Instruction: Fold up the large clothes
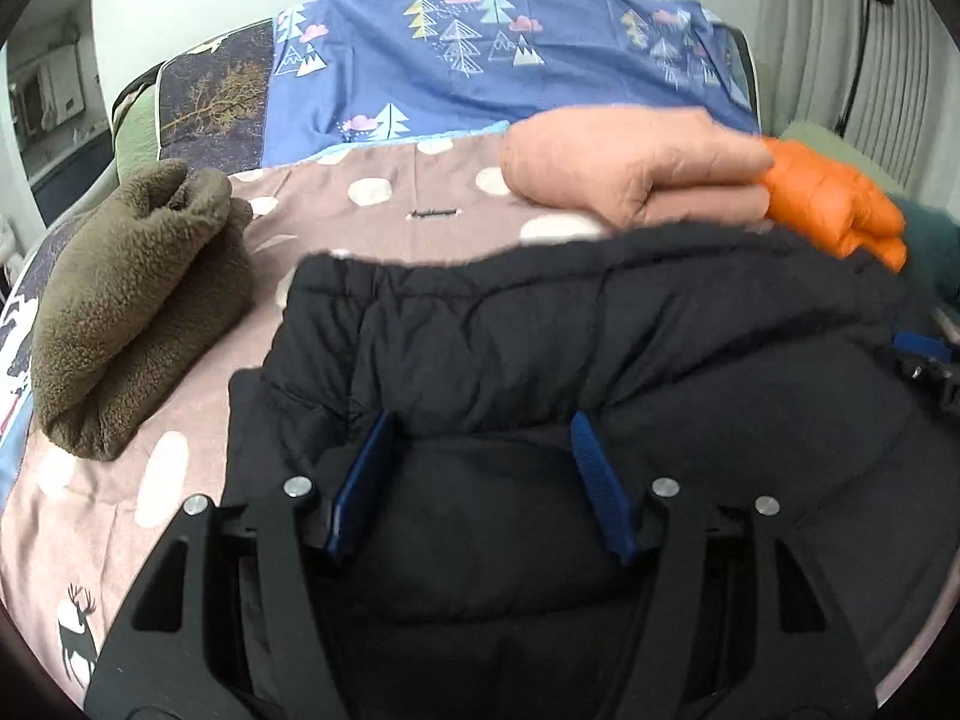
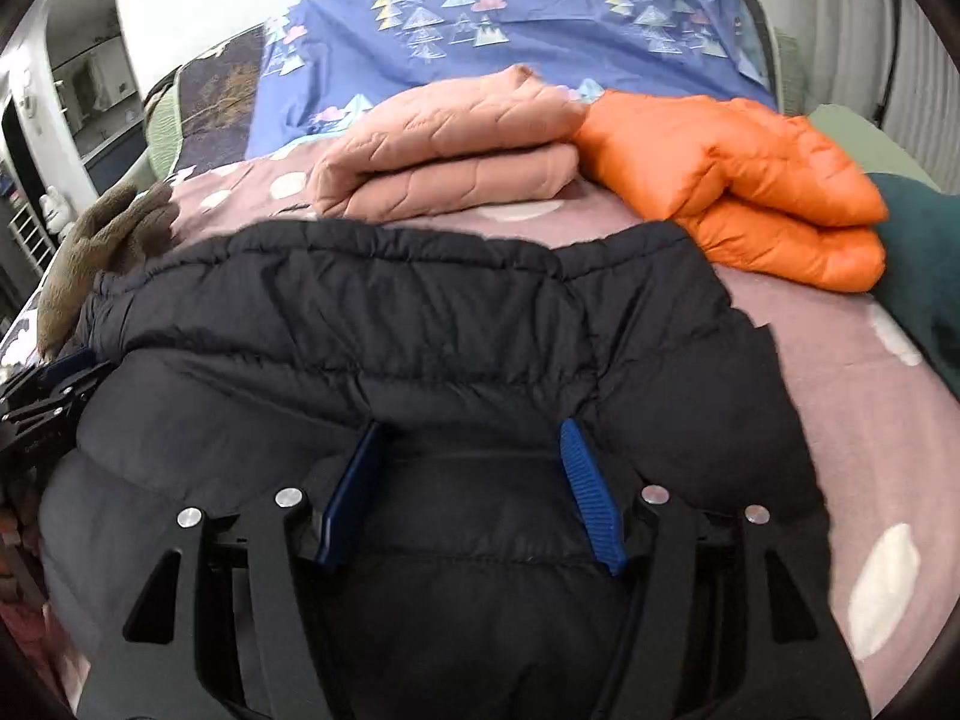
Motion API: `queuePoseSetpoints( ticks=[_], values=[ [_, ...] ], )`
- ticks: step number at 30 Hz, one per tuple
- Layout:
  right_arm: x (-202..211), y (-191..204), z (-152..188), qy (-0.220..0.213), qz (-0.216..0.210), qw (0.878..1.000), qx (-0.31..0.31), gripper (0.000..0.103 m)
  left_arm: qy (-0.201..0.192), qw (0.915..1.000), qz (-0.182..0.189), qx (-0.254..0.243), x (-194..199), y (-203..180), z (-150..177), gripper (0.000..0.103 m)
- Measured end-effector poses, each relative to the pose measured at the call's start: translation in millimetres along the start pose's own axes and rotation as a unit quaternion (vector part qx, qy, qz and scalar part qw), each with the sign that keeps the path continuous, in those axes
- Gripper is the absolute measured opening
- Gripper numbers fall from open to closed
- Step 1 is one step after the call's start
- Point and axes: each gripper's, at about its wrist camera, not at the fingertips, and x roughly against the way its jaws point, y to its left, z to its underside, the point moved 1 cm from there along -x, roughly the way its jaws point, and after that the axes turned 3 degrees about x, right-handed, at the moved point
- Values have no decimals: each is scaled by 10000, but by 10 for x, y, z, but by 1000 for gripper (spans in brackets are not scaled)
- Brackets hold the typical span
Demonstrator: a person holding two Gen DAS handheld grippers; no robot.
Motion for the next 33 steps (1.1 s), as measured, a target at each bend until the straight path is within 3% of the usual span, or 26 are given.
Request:
queuePoseSetpoints(
  ticks=[3, 8, 10, 11, 13, 17, 23, 33],
  values=[
    [99, 120, -160, -235, -286, 9992, -156, 63, -294, 9991, 297, 34, 122, -156, -192, 65],
    [-76, 416, -392, -307, -350, 9989, -82, 63, -77, 9991, 405, 122, -137, -458, -427, 65],
    [-299, 409, -420, -165, -207, 9996, -47, 64, 126, 9995, 254, 160, -354, -484, -428, 68],
    [-488, 388, -387, -28, -113, 9999, -27, 70, 235, 9996, 114, 136, -531, -479, -377, 72],
    [-689, 324, -331, 47, -156, 9998, -95, 74, 290, 9990, 245, 255, -678, -439, -307, 72],
    [-765, 383, -253, -32, 75, 9999, 109, 75, 359, 9991, 173, 147, -757, -464, -243, 72],
    [-855, 358, -207, -14, 25, 10000, 71, 76, 332, 9994, 16, 36, -835, -502, -201, 72],
    [-956, 383, -178, 0, 85, 9999, 132, 79, 499, 9985, 200, 122, -962, -446, -180, 73]
  ],
)
